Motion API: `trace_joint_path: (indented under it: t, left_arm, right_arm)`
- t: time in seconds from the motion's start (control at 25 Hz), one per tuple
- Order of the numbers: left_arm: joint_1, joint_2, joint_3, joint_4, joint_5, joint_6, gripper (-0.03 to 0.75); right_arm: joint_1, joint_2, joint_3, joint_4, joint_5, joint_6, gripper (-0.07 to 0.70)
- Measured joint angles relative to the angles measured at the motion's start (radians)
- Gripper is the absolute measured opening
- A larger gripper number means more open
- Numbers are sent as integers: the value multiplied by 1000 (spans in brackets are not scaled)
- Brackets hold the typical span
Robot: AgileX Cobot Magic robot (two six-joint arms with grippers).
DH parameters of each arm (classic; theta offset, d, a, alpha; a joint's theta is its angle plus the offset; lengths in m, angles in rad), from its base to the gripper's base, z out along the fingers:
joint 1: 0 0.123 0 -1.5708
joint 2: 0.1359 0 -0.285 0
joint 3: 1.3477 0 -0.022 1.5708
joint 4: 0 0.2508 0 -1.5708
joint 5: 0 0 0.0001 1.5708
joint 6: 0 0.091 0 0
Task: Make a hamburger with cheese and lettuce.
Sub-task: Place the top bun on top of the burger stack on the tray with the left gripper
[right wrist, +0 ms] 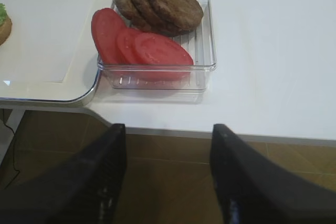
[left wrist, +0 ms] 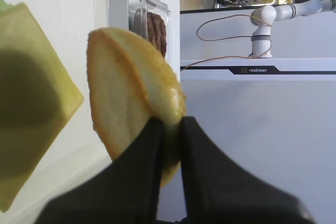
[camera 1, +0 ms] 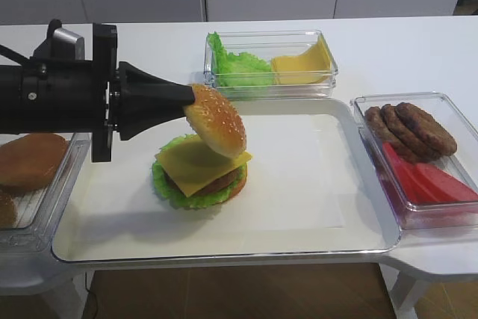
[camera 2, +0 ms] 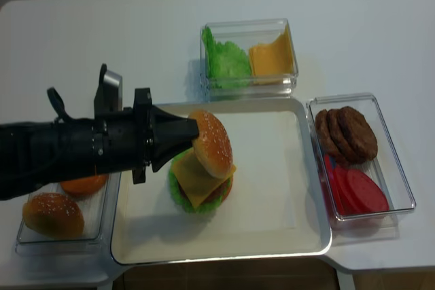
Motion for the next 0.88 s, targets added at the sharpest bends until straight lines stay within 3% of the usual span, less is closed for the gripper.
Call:
trace_joint_path:
  t: [0.88]
  left_arm:
    - [0,0,4,2,-48,17,64]
  right_arm:
    - [0,0,0,0,0,0,406]
